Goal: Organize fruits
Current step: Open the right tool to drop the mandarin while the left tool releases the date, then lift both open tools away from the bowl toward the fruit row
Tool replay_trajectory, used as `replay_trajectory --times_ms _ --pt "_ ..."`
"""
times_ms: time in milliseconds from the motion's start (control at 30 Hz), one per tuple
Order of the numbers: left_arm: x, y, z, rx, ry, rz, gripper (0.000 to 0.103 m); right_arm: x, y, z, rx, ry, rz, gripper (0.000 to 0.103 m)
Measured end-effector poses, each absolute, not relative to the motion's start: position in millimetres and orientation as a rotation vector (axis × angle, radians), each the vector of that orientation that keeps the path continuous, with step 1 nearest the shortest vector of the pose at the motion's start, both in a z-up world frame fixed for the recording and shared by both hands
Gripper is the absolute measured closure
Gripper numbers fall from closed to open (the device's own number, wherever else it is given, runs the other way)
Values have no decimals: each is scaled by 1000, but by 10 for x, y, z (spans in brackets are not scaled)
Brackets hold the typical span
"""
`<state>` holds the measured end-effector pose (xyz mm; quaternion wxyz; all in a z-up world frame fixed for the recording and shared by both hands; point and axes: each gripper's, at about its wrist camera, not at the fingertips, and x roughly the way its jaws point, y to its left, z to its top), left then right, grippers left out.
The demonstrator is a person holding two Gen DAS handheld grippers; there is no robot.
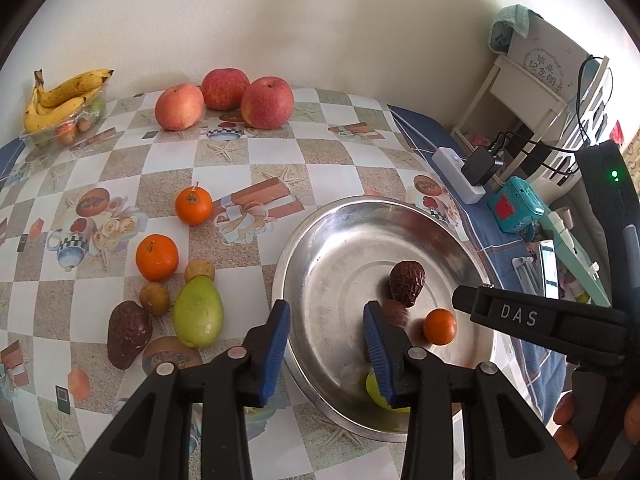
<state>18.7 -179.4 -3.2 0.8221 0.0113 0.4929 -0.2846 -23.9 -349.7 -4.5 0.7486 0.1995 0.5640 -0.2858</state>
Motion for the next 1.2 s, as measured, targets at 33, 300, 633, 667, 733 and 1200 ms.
replay_trajectory --times_ms 33,300,633,667,733,1200 --pt "191 -1784 -30 23 1049 -601 57 -237 -3494 -47 434 1236 -622 51" --pt "348 -1582 -122 21 1095 -447 44 -220 -3448 -66 411 1232 -598 27" --pt "527 -1159 -158 -78 1176 -293 39 -183 -3365 -112 358 1228 -582 15" --pt "542 -1122 -155 -87 1181 -283 39 -179 -3356 -123 359 1235 -576 14" --pt "571 -1036 -150 -105 1190 -259 39 -167 -3328 -148 351 1246 -572 13" --pt "797 -330 -243 -169 1230 -57 32 -124 -3245 -243 332 1286 -569 13"
